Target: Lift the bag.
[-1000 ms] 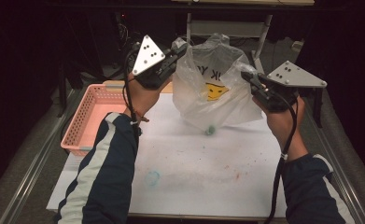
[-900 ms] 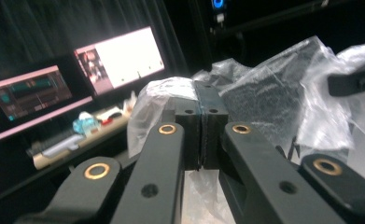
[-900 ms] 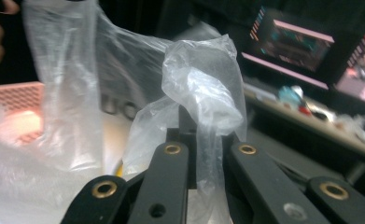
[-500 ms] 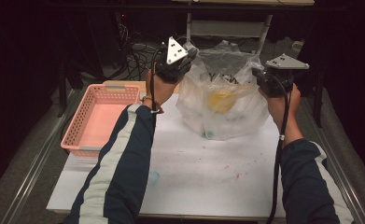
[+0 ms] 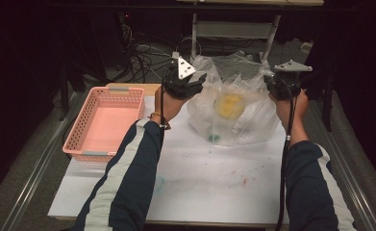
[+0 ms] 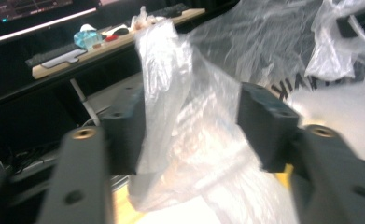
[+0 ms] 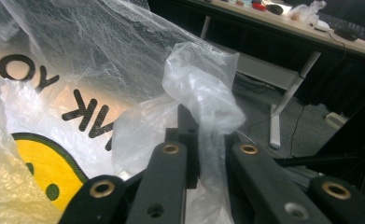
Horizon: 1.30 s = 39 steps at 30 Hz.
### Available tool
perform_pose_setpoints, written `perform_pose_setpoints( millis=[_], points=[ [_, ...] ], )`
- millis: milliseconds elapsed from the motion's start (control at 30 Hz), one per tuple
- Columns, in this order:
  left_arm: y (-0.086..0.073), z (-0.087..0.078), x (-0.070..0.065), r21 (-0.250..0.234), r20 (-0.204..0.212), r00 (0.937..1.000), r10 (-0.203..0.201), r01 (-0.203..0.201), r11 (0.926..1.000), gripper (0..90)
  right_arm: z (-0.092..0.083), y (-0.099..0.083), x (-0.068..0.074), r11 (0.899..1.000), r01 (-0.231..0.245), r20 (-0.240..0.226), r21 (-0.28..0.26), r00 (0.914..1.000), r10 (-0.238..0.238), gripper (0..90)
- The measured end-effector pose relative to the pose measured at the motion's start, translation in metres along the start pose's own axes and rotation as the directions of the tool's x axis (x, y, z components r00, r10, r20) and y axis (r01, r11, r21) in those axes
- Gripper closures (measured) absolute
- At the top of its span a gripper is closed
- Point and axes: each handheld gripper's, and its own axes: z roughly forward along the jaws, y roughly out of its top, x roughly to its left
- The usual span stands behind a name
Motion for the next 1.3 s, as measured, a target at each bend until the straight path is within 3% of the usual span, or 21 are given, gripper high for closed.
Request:
perform_pose_setpoints(
  millis=[33,167,200,300,500,667,733,833,900,1000,1167,1300],
  points=[
    [-0.003,0.002,-0.001,0.011,0.004,1.0000,-0.007,0.007,0.9999,38.7,0.001,-0.001,0.000,1.000,-0.003,-0.003,0.003,1.0000,0.003,82.5],
    [-0.015,0.010,-0.006,0.082,-0.018,0.9990,0.040,-0.039,0.9959,34.4,0.002,-0.003,0.001,1.000,0.001,-0.026,0.008,0.9997,0.000,66.7],
    [-0.016,0.011,-0.005,0.087,-0.021,0.9992,0.034,-0.032,0.9957,34.3,0.001,-0.002,0.001,1.000,-0.005,-0.029,-0.001,0.9996,0.005,63.9],
    [-0.013,0.007,-0.001,0.059,-0.042,0.9990,0.015,-0.012,0.9982,30.4,-0.006,0.002,0.003,0.999,-0.007,-0.043,-0.037,0.9990,0.005,57.8],
    [0.004,-0.008,0.009,0.044,-0.055,0.9980,0.032,-0.030,0.9986,26.7,-0.018,0.012,0.008,0.997,0.027,-0.060,-0.074,0.9977,-0.031,52.0],
    [0.016,-0.017,0.018,0.035,-0.082,0.9965,0.014,-0.011,0.9993,26.7,-0.031,0.025,0.008,0.992,-0.003,-0.052,-0.125,0.9987,-0.004,40.9],
    [0.018,-0.018,0.020,0.046,-0.104,0.9942,0.026,-0.022,0.9987,26.7,-0.035,0.030,0.008,0.990,-0.014,-0.064,-0.139,0.9979,0.005,35.3],
    [0.017,-0.020,0.021,0.051,-0.101,0.9947,0.019,-0.014,0.9986,26.7,-0.041,0.035,0.008,0.987,-0.014,-0.057,-0.162,0.9984,0.005,29.1],
    [0.015,-0.021,0.021,0.055,-0.091,0.9958,0.012,-0.007,0.9984,23.9,-0.046,0.036,0.009,0.984,-0.015,-0.062,-0.176,0.9981,0.005,26.3],
    [0.010,-0.025,0.018,0.052,-0.088,0.9956,0.031,-0.027,0.9983,23.6,-0.052,0.035,0.010,0.984,-0.016,-0.073,-0.180,0.9973,0.003,25.0],
    [-0.002,-0.035,0.013,0.034,-0.066,0.9970,0.040,-0.038,0.9987,23.5,-0.060,0.022,0.016,0.981,-0.014,-0.088,-0.196,0.9961,-0.003,24.5],
    [-0.014,-0.044,0.008,0.020,-0.057,0.9957,0.073,-0.072,0.9972,20.6,-0.065,0.010,0.024,0.979,0.001,-0.090,-0.206,0.9958,-0.020,24.2]
  ],
)
